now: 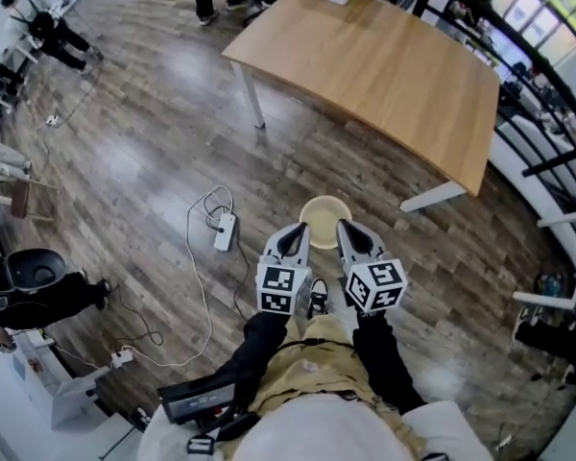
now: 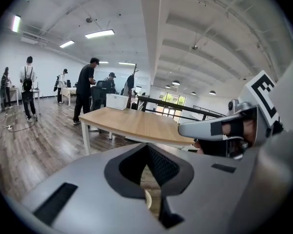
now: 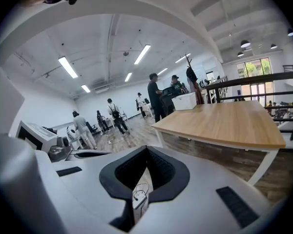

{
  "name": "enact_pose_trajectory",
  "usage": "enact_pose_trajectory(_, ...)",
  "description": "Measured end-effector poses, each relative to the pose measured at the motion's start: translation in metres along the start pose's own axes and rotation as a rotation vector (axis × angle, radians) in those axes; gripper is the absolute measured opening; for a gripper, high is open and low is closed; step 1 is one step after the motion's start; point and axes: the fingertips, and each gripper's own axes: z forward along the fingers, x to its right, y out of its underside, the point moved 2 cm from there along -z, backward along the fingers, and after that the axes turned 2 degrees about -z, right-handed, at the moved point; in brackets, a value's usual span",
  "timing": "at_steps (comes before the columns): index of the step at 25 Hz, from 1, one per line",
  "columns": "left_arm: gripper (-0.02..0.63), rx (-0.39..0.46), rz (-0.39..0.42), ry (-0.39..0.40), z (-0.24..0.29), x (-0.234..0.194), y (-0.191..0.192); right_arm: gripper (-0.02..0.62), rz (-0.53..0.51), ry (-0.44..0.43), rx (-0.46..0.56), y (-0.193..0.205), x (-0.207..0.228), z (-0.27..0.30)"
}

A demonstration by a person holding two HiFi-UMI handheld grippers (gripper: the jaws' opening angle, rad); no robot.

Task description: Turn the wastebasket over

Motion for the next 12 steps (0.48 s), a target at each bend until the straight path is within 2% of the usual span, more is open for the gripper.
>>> enact_pose_trajectory(8, 0.002, 0.143, 0.045, -0.023, -0.039, 0.011, -0.077, 0.021, -0.094, -0.03, 0.158, -0.08, -0.033, -0.045)
enact_pose_trajectory(12, 0.002, 0.208, 0.061, -0.002, -0.057, 0.021, -0.115, 0.021, -0.149, -0.044, 0.247, -0.119, -0.047, -0.06)
